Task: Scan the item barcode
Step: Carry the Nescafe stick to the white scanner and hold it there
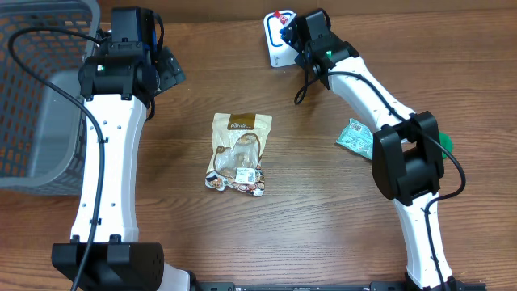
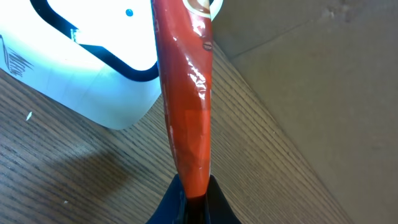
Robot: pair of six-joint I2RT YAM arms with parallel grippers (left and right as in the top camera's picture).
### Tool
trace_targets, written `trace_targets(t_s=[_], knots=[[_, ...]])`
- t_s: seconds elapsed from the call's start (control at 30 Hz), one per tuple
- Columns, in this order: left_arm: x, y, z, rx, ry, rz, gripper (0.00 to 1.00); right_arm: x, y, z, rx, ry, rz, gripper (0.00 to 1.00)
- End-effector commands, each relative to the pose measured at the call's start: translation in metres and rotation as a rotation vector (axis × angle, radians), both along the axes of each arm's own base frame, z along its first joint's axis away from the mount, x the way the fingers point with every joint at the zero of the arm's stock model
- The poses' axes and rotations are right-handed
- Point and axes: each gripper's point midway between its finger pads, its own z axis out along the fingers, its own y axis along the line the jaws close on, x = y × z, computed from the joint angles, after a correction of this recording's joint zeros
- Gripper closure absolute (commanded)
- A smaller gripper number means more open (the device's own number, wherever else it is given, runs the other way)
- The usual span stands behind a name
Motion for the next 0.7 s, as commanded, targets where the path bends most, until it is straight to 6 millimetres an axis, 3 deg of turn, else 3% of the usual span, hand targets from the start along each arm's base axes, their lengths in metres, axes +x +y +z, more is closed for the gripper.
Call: trace_targets(t_s=[0.0, 0.33, 0.67], knots=[[0.0, 0.003, -0.001, 0.021, 0.011, -0.008, 0.0, -0.001, 0.006, 0.005, -0.013, -0.017, 0.002, 0.97], [0.0, 0.003, -0.001, 0.021, 0.011, -0.008, 0.0, -0.006, 0.019, 0.005, -0.021, -0.017, 0.02, 0.97], [0.0, 0.003, -0.001, 0.021, 0.011, -0.007, 0.0, -0.004, 0.015, 0.013, -0.01, -0.076, -0.095, 0.97]])
